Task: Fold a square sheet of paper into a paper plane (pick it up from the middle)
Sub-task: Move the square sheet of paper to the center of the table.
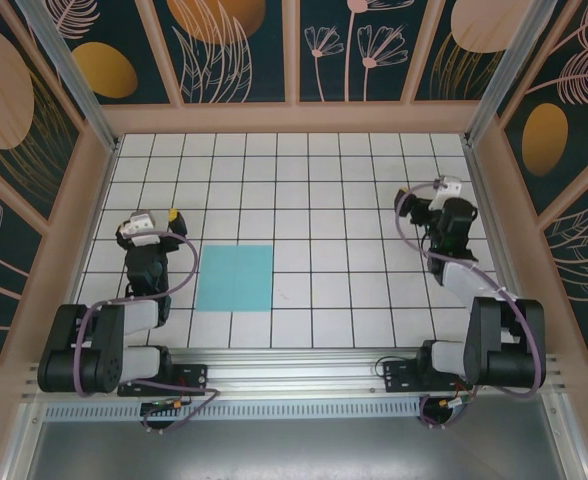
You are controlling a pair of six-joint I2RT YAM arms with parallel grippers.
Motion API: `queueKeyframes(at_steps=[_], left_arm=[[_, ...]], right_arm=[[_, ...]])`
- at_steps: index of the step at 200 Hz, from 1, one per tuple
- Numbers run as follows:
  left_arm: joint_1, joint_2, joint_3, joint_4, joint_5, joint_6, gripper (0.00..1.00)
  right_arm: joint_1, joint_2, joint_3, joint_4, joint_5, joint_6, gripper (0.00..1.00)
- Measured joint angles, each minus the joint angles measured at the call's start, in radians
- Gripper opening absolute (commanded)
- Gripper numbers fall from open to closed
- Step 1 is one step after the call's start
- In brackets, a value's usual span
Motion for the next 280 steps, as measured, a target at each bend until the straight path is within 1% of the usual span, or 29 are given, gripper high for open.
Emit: queueKeyframes(at_steps=[10, 19, 32, 43, 59, 66, 95, 110, 132, 140, 150, 161, 168, 181, 199, 221, 241, 254, 280], left_arm=[[0.0, -0.033, 0.0, -0.033, -0.012, -0.016, 0.99], [0.0, -0.072, 0.0, -0.065, -0.021, -0.037, 0.99], [0.0, -0.129, -0.001, -0.103, -0.036, -0.073, 0.99], [0.0, -0.174, -0.001, -0.134, -0.05, -0.105, 0.99], [0.0, -0.239, 0.001, -0.195, -0.067, -0.14, 0.99], [0.0, -0.263, 0.009, -0.235, -0.069, -0.154, 0.99], [0.0, -0.327, 0.09, -0.451, -0.072, -0.266, 0.99], [0.0, -0.381, 0.109, -0.556, -0.087, -0.34, 0.99], [0.001, -0.508, 0.099, -0.706, -0.145, -0.431, 0.99], [0.001, -0.552, 0.097, -0.749, -0.142, -0.451, 0.99], [0.001, -0.592, 0.099, -0.793, -0.13, -0.474, 0.99], [0.001, -0.61, 0.11, -0.842, -0.108, -0.496, 0.99], [0.001, -0.604, 0.127, -0.879, -0.093, -0.508, 0.99], [0.001, -0.569, 0.175, -0.948, -0.065, -0.524, 0.99], [0.001, -0.504, 0.235, -1.033, -0.026, -0.536, 0.99], [0.001, -0.475, 0.246, -1.1, 0.01, -0.549, 0.99], [0.001, -0.483, 0.244, -1.143, 0.04, -0.56, 0.99], [0.001, -0.492, 0.241, -1.156, 0.064, -0.566, 0.99], [0.001, -0.496, 0.231, -1.167, 0.114, -0.578, 0.99]], right_arm=[[0.0, 0.005, 0.077, -0.114, -0.013, 0.065, 0.99], [-0.003, 0.019, 0.14, -0.197, -0.062, 0.12, 0.99], [0.001, 0.056, 0.197, -0.272, -0.169, 0.202, 0.96], [0.021, 0.097, 0.209, -0.306, -0.251, 0.267, 0.93], [0.1, 0.167, 0.208, -0.374, -0.33, 0.33, 0.92], [0.161, 0.199, 0.208, -0.406, -0.341, 0.343, 0.91], [0.403, 0.266, 0.229, -0.483, -0.351, 0.387, 0.86], [0.495, 0.282, 0.25, -0.481, -0.347, 0.418, 0.85], [0.637, 0.31, 0.298, -0.478, -0.294, 0.473, 0.84], [0.689, 0.329, 0.327, -0.477, -0.272, 0.492, 0.83], [0.744, 0.359, 0.37, -0.48, -0.251, 0.517, 0.78], [0.796, 0.402, 0.422, -0.478, -0.226, 0.541, 0.77], [0.823, 0.429, 0.454, -0.478, -0.216, 0.556, 0.77], [0.87, 0.482, 0.51, -0.479, -0.199, 0.58, 0.73], [0.92, 0.563, 0.595, -0.501, -0.174, 0.606, 0.73], [0.966, 0.656, 0.69, -0.536, -0.153, 0.625, 0.72], [0.99, 0.71, 0.738, -0.569, -0.143, 0.644, 0.71], [0.998, 0.727, 0.749, -0.586, -0.135, 0.651, 0.69], [1.008, 0.741, 0.751, -0.615, -0.124, 0.674, 0.7]])
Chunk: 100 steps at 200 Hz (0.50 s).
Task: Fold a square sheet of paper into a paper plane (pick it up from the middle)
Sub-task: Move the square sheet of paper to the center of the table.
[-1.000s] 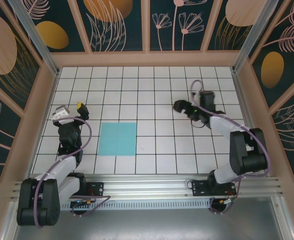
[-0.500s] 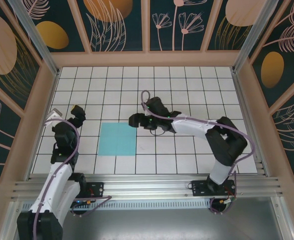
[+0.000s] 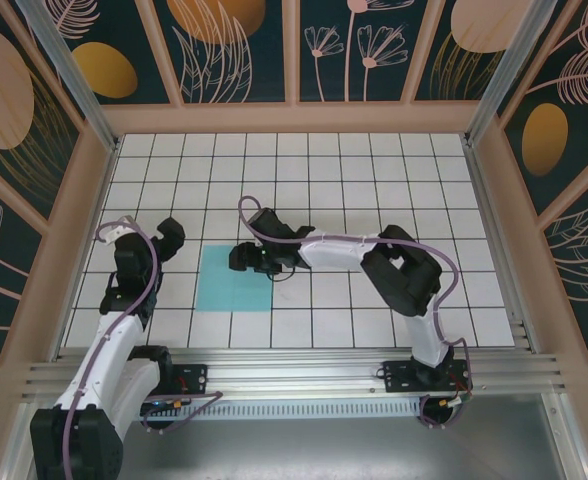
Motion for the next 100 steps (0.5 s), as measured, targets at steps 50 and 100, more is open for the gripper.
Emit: queueKeyframes(at_steps=[50, 100], left_arm=[[0.0, -0.002, -0.038, -0.017, 0.08, -0.018, 0.99], [0.0, -0.011, -0.072, -0.016, 0.198, -0.037, 0.99]], right_arm=[[-0.001, 0.003, -0.028, -0.036, 0.026, 0.002, 0.71], [-0.022, -0.034, -0.106, 0.014, 0.029, -0.021, 0.71]])
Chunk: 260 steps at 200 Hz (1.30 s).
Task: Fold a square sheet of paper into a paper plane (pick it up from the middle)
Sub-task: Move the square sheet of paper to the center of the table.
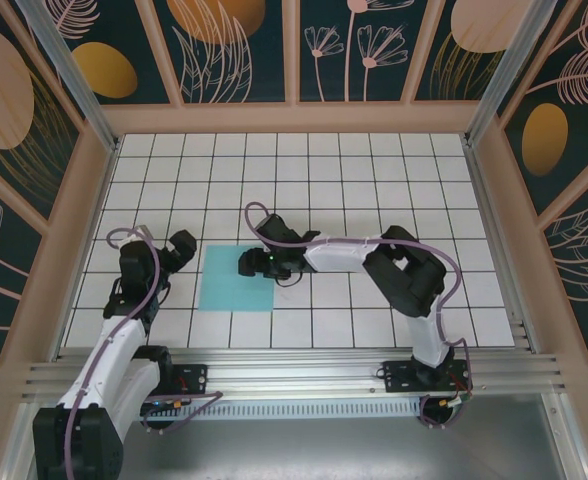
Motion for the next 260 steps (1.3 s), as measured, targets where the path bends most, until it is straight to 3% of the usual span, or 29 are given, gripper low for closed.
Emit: queueKeyframes(at_steps=[100, 138, 186, 228, 260], left_arm=[[0.0, 0.034, -0.048, 0.06, 0.22, -0.023, 0.98], [-0.011, 0.065, -0.048, 0.065, 0.258, -0.023, 0.98], [-0.085, 0.146, -0.04, 0.076, 0.261, -0.022, 0.99], [-0.117, 0.193, -0.009, 0.079, 0.246, -0.017, 0.99], [-0.139, 0.212, 0.005, 0.09, 0.246, -0.011, 0.98]], right_arm=[[-0.204, -0.169, -0.204, -0.029, 0.015, -0.124, 0.74], [-0.289, -0.174, -0.208, -0.045, 0.011, -0.199, 0.74], [-0.396, -0.197, -0.23, -0.065, 0.02, -0.262, 0.74], [-0.422, -0.222, -0.235, -0.108, 0.046, -0.276, 0.74], [-0.384, -0.237, -0.234, -0.136, 0.051, -0.259, 0.74]])
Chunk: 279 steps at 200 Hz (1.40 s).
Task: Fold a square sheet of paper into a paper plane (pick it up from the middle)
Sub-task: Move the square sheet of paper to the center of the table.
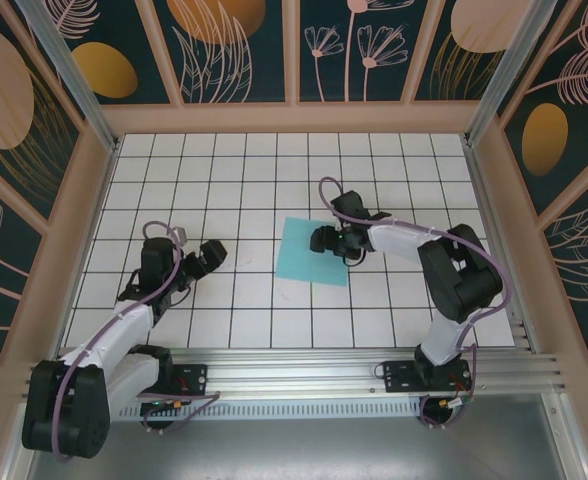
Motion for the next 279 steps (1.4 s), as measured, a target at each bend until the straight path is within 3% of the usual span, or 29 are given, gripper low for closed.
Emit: queueKeyframes(at_steps=[58, 91, 151, 207, 249, 279], left_arm=[[-0.029, 0.052, 0.039, 0.007, 0.0, 0.005, 0.98], [-0.032, 0.057, 0.045, 0.015, 0.0, 0.005, 0.99], [-0.032, 0.057, 0.052, 0.014, 0.0, 0.008, 0.99], [-0.032, 0.057, 0.052, 0.014, 0.006, 0.008, 0.99], [-0.047, 0.061, 0.052, 0.014, 0.011, 0.016, 0.99], [-0.098, 0.081, 0.061, 0.014, -0.002, 0.016, 0.99]], right_arm=[[0.183, 0.038, 0.106, -0.02, 0.028, 0.066, 0.71], [0.238, 0.107, 0.202, -0.008, 0.034, 0.081, 0.7], [0.259, 0.172, 0.183, 0.037, 0.018, 0.116, 0.7], [0.268, 0.055, 0.014, 0.112, -0.006, 0.087, 0.7], [0.272, 0.019, 0.0, 0.04, -0.003, 0.063, 0.71], [0.267, -0.001, 0.042, -0.074, 0.086, 0.079, 0.73]])
